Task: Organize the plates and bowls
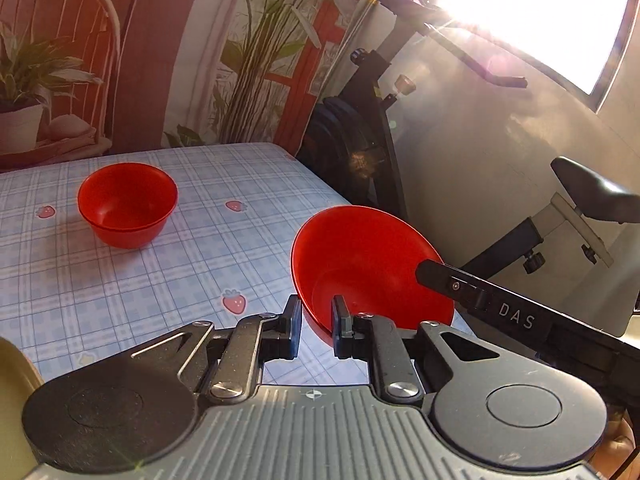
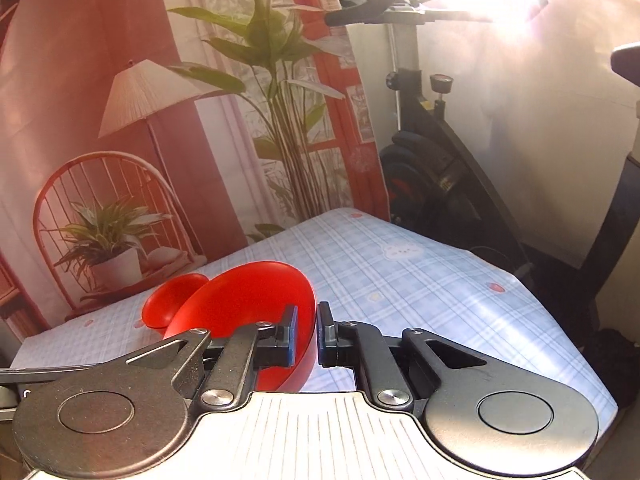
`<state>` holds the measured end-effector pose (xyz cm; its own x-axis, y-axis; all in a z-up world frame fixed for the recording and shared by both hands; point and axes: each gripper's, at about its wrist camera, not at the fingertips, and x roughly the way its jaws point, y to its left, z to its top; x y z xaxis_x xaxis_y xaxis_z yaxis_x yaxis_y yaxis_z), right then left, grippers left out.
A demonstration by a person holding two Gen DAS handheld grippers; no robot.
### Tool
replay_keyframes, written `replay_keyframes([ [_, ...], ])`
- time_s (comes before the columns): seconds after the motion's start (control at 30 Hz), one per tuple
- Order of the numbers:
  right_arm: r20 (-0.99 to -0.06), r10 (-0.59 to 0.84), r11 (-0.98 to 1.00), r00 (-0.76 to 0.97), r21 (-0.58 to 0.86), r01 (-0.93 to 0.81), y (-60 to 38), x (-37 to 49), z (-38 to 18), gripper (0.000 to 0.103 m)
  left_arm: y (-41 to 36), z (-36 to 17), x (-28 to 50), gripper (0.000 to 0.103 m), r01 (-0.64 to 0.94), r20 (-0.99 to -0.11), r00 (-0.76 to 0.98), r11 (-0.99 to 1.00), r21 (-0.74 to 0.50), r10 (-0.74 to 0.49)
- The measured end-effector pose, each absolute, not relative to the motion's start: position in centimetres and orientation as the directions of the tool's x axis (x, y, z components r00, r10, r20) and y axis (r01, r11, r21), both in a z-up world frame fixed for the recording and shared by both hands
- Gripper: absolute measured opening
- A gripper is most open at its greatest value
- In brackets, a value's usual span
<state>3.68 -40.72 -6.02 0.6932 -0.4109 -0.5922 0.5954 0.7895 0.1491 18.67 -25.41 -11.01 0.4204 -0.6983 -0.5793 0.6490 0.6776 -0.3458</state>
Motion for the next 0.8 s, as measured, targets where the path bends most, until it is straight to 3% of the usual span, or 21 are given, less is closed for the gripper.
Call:
replay_keyframes([
  [0.37, -0.599, -0.310, 0.872, 0.739, 0.130, 0.471, -38.6, 12.1, -5.7, 0.009, -20.7, -9.6, 22.2, 0.016, 0.535, -0.532, 0.521, 0.741, -0.406, -0.668],
  [0.8, -0.637, -0.216, 0.904, 0.740, 0.155, 0.398, -39.2, 22.6, -10.5, 0.009, -19.1, -11.5, 30.8, 0.017, 0.452, -0.594, 0.554, 0.810, -0.374, -0.583],
])
